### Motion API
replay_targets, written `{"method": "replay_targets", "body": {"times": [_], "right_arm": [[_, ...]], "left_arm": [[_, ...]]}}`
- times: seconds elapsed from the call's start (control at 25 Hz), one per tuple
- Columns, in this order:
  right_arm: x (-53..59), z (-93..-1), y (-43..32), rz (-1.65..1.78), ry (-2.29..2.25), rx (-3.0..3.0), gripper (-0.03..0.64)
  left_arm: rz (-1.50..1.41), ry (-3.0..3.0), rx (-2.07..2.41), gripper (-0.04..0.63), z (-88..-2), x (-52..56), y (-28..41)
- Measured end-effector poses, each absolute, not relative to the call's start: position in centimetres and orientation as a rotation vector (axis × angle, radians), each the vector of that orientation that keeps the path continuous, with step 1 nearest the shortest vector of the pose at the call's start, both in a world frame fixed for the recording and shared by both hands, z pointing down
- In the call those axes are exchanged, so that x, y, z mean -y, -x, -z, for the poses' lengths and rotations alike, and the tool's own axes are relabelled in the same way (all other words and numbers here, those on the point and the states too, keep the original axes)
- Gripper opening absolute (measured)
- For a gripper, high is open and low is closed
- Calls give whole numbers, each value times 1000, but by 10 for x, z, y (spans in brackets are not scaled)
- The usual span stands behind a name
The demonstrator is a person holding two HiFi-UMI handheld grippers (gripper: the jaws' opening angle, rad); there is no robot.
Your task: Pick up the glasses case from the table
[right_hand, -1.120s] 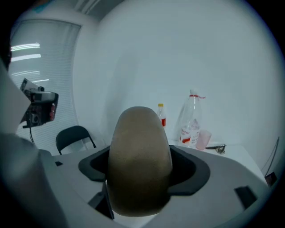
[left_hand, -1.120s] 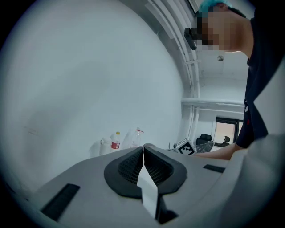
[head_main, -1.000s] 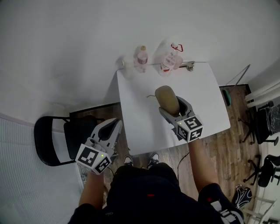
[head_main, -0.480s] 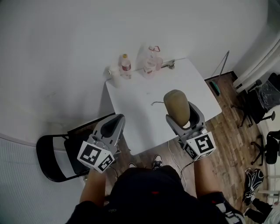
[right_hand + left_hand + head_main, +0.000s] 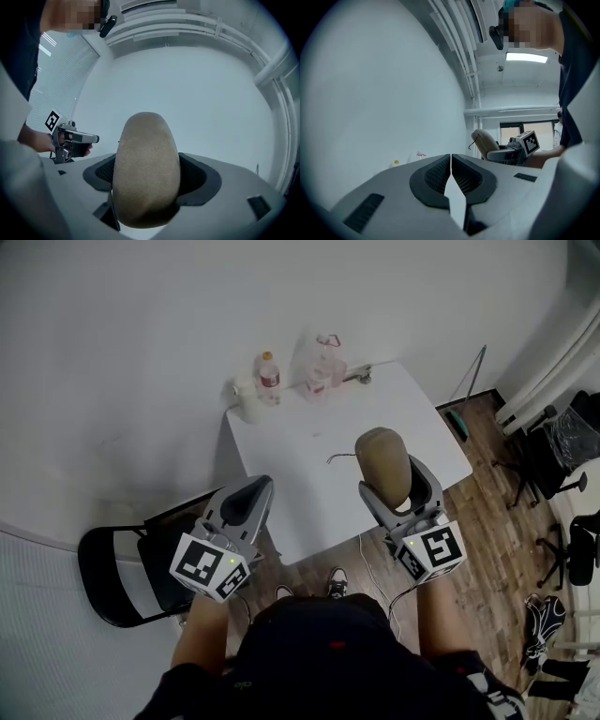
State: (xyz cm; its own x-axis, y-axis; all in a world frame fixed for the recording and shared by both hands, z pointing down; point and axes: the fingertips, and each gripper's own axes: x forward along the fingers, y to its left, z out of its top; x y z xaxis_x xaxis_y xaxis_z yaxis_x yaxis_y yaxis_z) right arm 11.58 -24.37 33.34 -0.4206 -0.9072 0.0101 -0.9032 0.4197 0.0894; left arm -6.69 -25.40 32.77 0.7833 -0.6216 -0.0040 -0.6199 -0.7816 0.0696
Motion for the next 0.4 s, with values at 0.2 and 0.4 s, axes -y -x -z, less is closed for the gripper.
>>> {"method": "replay_targets", "body": {"times": [0.2, 0.4], "right_arm": [[244, -324, -120, 139, -1653, 2585, 373], [249, -321, -128, 154, -1675, 2561, 373]], "left_arm": [[54, -2904, 1011, 26, -327, 255, 61], [52, -2902, 1009, 26, -327, 259, 59]]}}
